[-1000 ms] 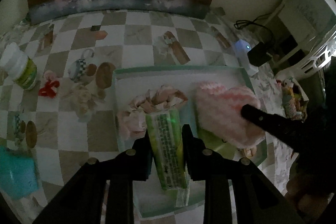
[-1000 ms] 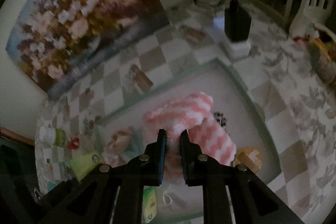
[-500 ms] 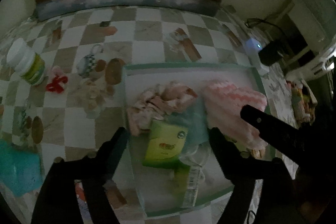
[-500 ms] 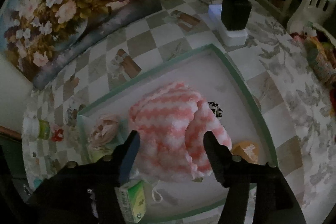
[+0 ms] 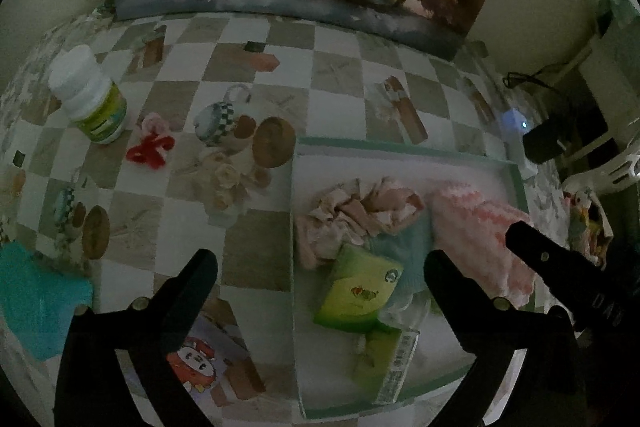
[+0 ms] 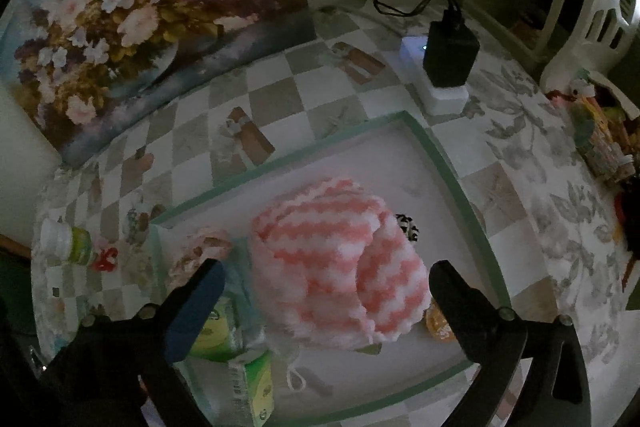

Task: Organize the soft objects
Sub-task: 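Lift both open tools away from the tray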

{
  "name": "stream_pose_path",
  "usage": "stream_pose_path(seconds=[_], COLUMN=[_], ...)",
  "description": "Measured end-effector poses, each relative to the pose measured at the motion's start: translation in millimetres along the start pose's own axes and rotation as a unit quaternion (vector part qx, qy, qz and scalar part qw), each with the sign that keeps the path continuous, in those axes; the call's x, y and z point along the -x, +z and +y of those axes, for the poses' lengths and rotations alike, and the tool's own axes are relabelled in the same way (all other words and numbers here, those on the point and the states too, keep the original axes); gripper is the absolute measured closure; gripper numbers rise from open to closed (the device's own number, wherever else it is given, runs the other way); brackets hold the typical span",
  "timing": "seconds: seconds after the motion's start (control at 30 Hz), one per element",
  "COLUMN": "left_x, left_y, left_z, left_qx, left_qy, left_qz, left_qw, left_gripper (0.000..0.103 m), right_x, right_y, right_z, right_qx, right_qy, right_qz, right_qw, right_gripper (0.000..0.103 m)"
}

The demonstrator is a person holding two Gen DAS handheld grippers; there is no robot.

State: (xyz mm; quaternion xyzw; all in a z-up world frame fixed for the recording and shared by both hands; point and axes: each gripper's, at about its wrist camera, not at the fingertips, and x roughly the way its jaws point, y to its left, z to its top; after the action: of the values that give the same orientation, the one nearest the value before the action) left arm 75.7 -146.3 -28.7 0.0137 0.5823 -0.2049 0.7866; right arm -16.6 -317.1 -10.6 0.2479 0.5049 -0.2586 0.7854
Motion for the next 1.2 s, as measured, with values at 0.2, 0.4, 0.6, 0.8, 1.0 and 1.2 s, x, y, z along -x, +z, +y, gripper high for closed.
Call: stream_pose_path(seconds=[0.2,0.4,0.6,0.8,1.0,1.2], left_x=[6,15,27,38,46,41], left_y=[0,0,-4,-19,-43,-61], left_z=[5,12,31,48,59,58], left_qx=[0.006,0.013,0.038,0.045,0.048,0.031], left_qy=[0.007,0.006,0.002,0.013,0.015,0.024], left_qz=[-0.019,-0.034,-0.037,-0.033,-0.032,-0.014], left_qw=[0.9998,0.9993,0.9986,0.9984,0.9982,0.9992], left_gripper=[0.000,0.000,0.000,0.000,0.000,0.000], right_x=[6,17,29,36,40,42], right_y=[0,-3,-9,-22,-42,-55], right_z=[6,14,22,35,48,53], right_qx=[0.008,0.009,0.020,0.041,0.062,0.067], right_qy=[-0.002,0.009,0.006,0.007,0.010,0.014], right_qz=[-0.007,-0.020,-0.036,-0.041,-0.041,-0.040], right_qw=[1.000,1.000,0.999,0.998,0.997,0.997], right_gripper=[0.000,0.000,0.000,0.000,0.000,0.000])
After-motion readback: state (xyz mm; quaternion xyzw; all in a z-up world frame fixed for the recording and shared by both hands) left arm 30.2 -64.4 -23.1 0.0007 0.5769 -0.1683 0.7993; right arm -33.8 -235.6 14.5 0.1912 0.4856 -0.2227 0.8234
